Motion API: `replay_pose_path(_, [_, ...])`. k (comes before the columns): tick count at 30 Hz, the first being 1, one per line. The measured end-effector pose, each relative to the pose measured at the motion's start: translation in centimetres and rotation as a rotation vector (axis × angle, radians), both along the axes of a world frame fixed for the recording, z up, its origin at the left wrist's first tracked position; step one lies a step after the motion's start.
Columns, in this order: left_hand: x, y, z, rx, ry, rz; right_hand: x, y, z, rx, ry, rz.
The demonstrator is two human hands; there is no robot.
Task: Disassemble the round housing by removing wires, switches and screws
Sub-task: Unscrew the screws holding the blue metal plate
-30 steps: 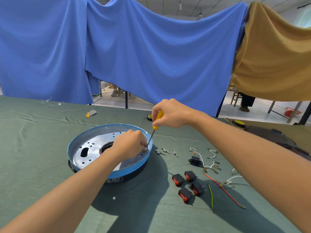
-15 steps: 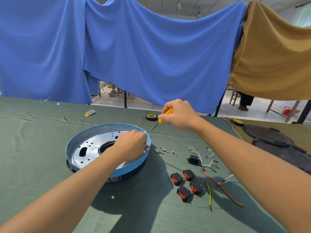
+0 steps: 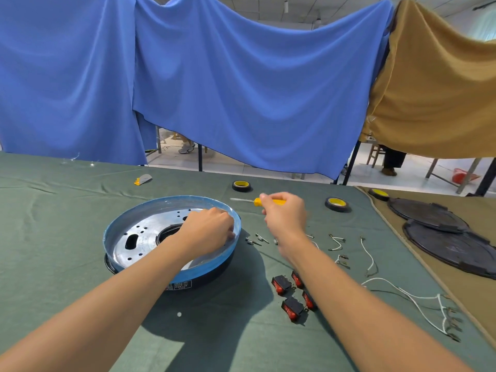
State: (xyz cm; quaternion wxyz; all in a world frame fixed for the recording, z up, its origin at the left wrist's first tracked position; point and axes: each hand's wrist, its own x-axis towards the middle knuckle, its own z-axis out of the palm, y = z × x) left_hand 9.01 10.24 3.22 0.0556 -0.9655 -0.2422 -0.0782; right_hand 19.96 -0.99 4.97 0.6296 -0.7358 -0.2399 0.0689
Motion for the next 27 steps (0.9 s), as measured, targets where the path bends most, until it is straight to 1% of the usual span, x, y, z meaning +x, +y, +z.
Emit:
replay_pose_path(3, [0.5,0.0,0.5,-0.029,-0.004,0.01,-1.2,0.4,-2.1,0.025,0.033,-0.029])
replay_pose_path(7, [0.4,0.4,1.3,-0.015,-0.012,0.018,-1.4,0.3,-2.6,0.085,0.054,-0.044])
replay_pose_path(11, [-0.1,0.6,2.0,-0.02,-0.108,0.017,-0.5,-0.2,-1.8,0.152,0.076,-0.045])
replay_pose_path(15, [-0.3,0.3,2.9,-0.055,-0.218,0.035,0.5,-1.0,-0.7,0.305,0.112,-0.014])
replay_pose_path(17, [-0.3,-0.1,3.3,-0.101,-0.289,0.049,1.1,-1.2,0.0,0.349,0.105,-0.036])
replay_pose_path(19, [-0.2,-0.5,3.6,-0.191,-0.358,0.056,1.8,-1.3,1.0,0.347,0.065,-0.07])
replay_pose_path(21, [-0.1,-0.9,3.7,-0.263,-0.401,0.048,2.3,-1.5,2.1,0.355,0.044,-0.043])
replay_pose_path(23, [0.0,-1.3,3.9,-0.325,-0.43,0.04,2.6,-1.8,2.9,0.299,0.006,0.04])
replay_pose_path(24, [0.2,-1.5,4.0,-0.363,-0.447,0.034,2.7,-2.0,3.1,0.216,-0.054,0.083])
replay_pose_path(27, [0.6,-1.9,4.0,-0.444,-0.488,0.029,2.8,-2.8,2.9,-0.114,-0.339,0.237])
